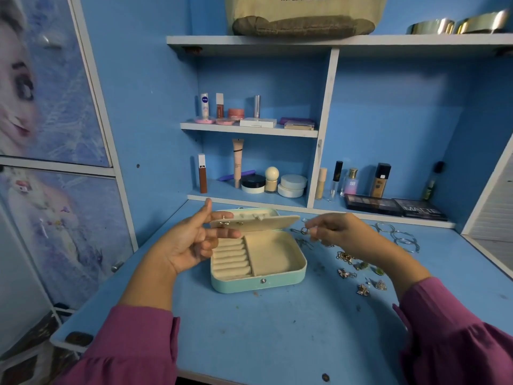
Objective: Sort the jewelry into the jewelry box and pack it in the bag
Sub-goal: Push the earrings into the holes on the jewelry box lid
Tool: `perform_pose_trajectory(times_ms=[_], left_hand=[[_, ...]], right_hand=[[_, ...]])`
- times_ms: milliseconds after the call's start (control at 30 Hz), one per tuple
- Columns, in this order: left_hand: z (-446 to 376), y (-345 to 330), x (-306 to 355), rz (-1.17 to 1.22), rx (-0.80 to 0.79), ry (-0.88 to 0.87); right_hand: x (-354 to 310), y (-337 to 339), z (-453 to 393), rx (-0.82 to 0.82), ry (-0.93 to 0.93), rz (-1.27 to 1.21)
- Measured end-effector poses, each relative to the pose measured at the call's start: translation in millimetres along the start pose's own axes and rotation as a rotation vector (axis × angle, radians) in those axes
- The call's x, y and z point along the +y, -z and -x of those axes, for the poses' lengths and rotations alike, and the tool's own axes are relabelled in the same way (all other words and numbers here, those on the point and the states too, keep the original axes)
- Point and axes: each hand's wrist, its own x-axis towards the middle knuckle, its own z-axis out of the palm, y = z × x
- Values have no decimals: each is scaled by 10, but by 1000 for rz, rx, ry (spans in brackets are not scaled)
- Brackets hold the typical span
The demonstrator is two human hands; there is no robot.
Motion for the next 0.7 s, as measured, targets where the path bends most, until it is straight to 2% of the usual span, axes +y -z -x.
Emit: perform_pose_trajectory(times_ms=[167, 400, 700], left_hand=[[-49, -12, -22, 20, 62, -58], [-152, 2, -59, 34, 126, -106], [-272, 44, -107, 12, 213, -172]], right_hand=[[128, 174, 98, -129, -128, 261], [123, 321, 206, -181, -214, 356], [133, 244, 167, -185, -224, 443]])
